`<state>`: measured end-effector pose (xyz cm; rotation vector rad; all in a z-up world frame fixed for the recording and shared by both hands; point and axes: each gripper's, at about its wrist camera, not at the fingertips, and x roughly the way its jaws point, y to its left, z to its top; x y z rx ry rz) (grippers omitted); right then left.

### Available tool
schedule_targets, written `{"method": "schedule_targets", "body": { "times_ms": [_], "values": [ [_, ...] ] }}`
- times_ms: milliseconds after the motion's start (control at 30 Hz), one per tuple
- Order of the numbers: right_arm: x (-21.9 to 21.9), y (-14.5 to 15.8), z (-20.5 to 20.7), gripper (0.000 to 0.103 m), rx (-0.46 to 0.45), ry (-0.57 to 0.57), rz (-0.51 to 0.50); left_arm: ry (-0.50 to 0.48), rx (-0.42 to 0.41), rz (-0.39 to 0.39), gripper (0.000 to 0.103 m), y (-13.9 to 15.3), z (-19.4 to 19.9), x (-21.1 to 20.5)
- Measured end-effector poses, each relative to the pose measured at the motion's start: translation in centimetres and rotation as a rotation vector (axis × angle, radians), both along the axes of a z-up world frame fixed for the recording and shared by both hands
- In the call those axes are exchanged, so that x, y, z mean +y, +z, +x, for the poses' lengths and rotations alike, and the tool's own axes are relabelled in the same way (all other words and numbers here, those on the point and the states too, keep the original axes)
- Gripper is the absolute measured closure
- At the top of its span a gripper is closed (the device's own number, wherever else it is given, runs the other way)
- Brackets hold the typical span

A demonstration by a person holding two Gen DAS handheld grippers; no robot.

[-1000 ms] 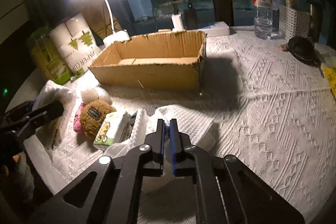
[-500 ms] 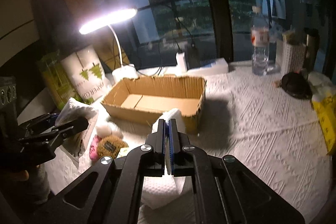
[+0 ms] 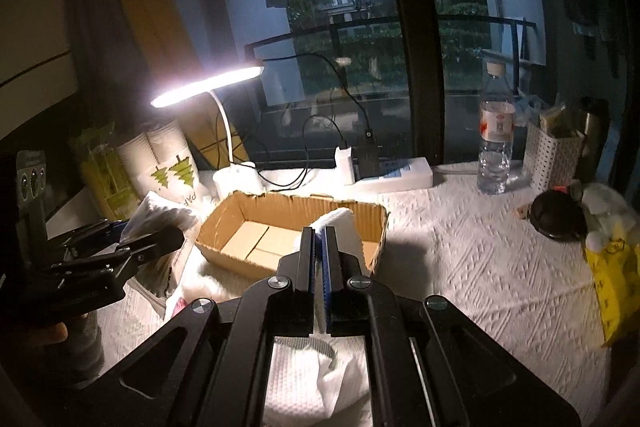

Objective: Organize soft objects
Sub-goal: 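Carry the swab bag and white towel into the cardboard box with both grippers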

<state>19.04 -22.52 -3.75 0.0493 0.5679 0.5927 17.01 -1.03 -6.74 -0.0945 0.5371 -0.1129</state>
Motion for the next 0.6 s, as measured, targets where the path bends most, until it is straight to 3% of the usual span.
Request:
{"method": "schedule_targets", "body": {
  "times_ms": [600],
  "values": [
    [1.5,-1.3,5.1,0.1,0.009,0.012,-0.015,-0.012,-0.013,0.008,0.054,-0.3,5.6,-0.2]
  ]
}}
